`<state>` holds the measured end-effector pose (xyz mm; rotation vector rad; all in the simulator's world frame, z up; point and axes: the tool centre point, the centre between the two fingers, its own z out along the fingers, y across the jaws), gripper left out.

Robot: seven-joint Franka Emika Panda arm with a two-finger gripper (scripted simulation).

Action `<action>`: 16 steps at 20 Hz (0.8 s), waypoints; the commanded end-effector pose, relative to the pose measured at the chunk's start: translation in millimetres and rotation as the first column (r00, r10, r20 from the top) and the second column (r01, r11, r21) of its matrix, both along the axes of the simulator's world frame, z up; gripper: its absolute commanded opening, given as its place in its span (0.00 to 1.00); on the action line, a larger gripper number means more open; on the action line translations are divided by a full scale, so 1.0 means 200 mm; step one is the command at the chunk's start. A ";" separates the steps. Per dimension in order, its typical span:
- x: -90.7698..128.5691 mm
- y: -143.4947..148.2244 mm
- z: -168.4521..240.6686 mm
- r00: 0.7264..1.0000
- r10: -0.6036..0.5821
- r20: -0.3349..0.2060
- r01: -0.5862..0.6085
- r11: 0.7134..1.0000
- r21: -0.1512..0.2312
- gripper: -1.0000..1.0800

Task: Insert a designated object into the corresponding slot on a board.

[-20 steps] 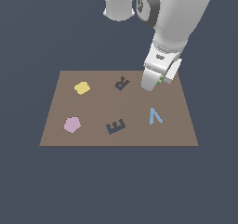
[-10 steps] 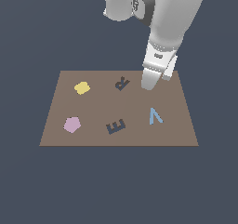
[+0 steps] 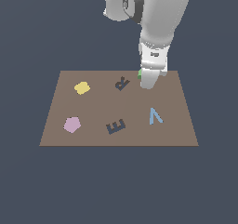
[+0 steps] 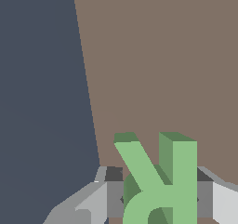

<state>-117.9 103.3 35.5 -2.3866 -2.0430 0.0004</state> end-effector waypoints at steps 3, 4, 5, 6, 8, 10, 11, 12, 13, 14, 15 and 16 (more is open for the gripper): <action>-0.01 -0.07 0.00 0.989 0.151 0.000 -0.151 0.989 0.000 0.00; -0.01 -0.09 0.01 0.983 0.185 0.000 -0.185 0.983 0.000 0.00; -0.01 -0.11 0.01 0.976 0.218 0.000 -0.218 0.976 0.000 0.00; -0.01 -0.13 0.01 0.968 0.252 0.000 -0.252 0.968 0.000 0.00; -0.01 -0.16 0.01 0.948 0.317 0.001 -0.317 0.948 0.000 0.00; 0.00 -0.19 0.01 0.925 0.381 0.001 -0.381 0.925 -0.001 0.00; 0.00 -0.21 0.01 0.911 0.411 0.001 -0.411 0.911 -0.001 0.00; 0.01 -0.23 0.01 0.897 0.442 0.000 -0.442 0.897 -0.001 0.00; 0.01 -0.24 0.01 0.882 0.472 0.000 -0.472 0.882 -0.001 0.00; 0.02 -0.26 0.01 0.865 0.501 0.000 -0.501 0.865 -0.001 0.00; 0.02 -0.28 0.01 0.848 0.530 0.000 -0.530 0.848 -0.001 0.00; 0.03 -0.29 0.01 0.830 0.558 0.000 -0.558 0.830 -0.001 0.00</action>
